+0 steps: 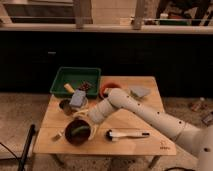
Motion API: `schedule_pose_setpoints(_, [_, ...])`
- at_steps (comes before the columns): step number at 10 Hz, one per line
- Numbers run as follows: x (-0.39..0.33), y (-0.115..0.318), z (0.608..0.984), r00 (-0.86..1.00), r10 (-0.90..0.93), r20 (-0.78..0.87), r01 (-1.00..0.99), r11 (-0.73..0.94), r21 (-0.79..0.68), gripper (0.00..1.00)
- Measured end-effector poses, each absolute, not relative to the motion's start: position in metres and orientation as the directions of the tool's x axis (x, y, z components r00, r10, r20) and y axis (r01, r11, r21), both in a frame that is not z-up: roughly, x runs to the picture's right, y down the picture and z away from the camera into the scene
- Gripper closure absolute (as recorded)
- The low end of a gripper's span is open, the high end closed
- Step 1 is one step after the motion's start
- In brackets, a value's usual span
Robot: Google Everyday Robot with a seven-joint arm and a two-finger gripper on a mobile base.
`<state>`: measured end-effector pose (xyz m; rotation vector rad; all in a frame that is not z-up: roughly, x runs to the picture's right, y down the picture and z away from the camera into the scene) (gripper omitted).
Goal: Place pepper in purple bowl
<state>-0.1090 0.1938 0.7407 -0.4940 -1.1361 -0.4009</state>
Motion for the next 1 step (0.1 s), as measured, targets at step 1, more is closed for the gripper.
schedule_pose_setpoints(1, [-0.1056,0.1908,0.7399,0.374,-0.05,0.926,0.532,0.829,-0.171,0.22])
